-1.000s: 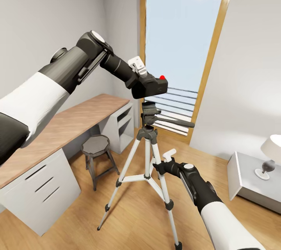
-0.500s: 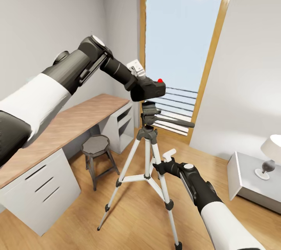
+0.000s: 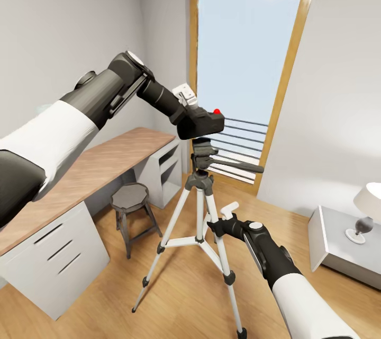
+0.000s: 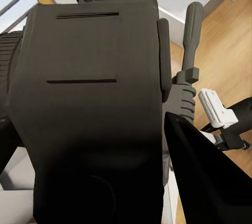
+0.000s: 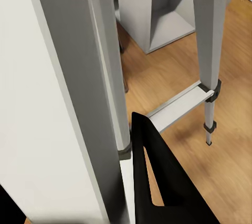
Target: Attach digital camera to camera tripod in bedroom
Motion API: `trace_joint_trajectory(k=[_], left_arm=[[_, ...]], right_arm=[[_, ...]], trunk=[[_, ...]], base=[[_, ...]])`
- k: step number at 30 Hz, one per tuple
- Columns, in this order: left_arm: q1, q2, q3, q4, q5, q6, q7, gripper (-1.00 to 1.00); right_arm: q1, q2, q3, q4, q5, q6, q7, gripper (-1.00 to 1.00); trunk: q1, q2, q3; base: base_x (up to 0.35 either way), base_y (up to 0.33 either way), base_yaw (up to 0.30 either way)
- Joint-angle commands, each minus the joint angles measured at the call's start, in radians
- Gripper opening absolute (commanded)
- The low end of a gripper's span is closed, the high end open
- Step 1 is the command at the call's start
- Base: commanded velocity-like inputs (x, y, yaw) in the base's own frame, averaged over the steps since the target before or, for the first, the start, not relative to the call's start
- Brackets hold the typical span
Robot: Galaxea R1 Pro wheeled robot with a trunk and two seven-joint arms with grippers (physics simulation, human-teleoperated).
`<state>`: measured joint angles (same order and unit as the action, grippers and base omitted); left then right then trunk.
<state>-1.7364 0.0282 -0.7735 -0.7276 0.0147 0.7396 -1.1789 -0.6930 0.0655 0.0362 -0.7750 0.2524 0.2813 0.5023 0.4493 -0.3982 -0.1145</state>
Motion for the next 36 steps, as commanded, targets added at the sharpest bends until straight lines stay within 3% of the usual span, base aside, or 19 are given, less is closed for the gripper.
trace_joint_trajectory(k=[1,8,21,36], left_arm=[[-0.002,0.001,-0.003,-0.001,0.001,0.005,-0.002,-1.00],[-0.002,0.000,-0.003,0.001,0.003,0.004,0.000,-1.00],[-0.002,-0.001,-0.003,0.015,0.044,0.002,0.001,-1.00],[-0.002,0.001,-0.003,0.011,0.044,-0.001,0.003,-1.00]], right_arm=[[0.000,0.001,-0.002,0.014,0.018,0.009,0.007,-1.00],[0.000,0.001,-0.002,0.014,0.018,0.009,0.007,-1.00],[0.000,0.001,-0.001,0.014,0.019,0.010,0.007,-1.00],[0.000,0.002,-0.001,0.015,0.019,0.009,0.008,-1.00]], trunk=[[0.001,-0.002,-0.002],[0.001,-0.002,-0.002],[0.001,-0.002,-0.002],[0.001,-0.002,-0.002]], base=[[0.000,0.000,0.000],[0.000,0.000,0.000],[0.000,0.000,0.000],[0.000,0.000,0.000]])
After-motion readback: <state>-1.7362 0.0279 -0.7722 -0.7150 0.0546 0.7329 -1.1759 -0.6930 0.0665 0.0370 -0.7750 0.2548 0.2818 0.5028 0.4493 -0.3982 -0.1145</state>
